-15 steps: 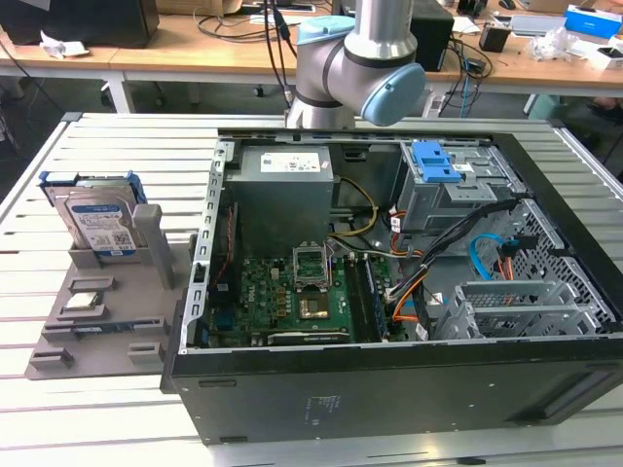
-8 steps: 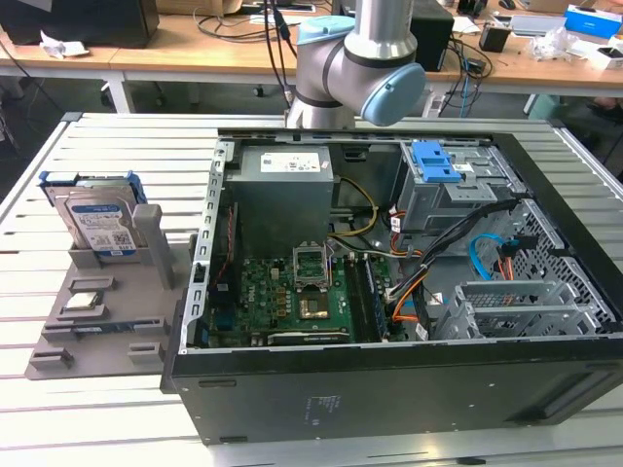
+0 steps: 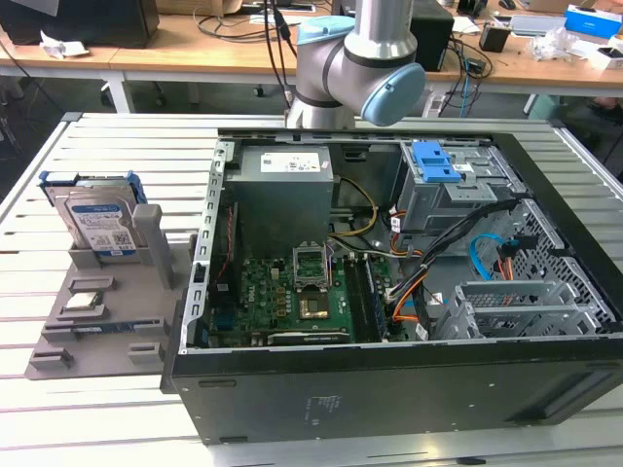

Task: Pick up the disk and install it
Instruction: 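Pick up the disk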

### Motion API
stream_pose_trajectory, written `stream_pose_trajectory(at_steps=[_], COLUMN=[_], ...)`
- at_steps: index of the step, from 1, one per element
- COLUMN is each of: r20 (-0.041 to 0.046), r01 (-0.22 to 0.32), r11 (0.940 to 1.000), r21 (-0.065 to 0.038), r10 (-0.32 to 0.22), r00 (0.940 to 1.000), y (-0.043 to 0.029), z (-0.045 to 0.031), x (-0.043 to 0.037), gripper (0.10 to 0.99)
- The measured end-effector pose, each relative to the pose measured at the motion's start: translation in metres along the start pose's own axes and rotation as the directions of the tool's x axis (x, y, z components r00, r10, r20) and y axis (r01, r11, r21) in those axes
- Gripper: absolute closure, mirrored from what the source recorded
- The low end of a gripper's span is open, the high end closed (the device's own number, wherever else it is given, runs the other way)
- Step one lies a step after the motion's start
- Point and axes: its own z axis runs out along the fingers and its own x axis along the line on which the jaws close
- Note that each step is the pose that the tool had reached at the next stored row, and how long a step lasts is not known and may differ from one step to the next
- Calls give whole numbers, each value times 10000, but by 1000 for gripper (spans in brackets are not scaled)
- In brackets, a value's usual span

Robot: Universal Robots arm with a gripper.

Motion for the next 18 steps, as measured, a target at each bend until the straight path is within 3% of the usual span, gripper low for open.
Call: stream_pose_trajectory(at_steps=[7, 12, 15, 18], r20=[36, 55, 95, 132], r01=[-924, -1819, -2643, -3387], r11=[9957, 9833, 9644, 9409], r21=[18, 30, 42, 47], r10=[924, 1819, 2643, 3386], r00=[9957, 9833, 9644, 9408], y=[-1, -1, -1, -1], z=[2, 4, 6, 7], x=[0, 0, 0, 0], gripper=[980, 980, 980, 980])
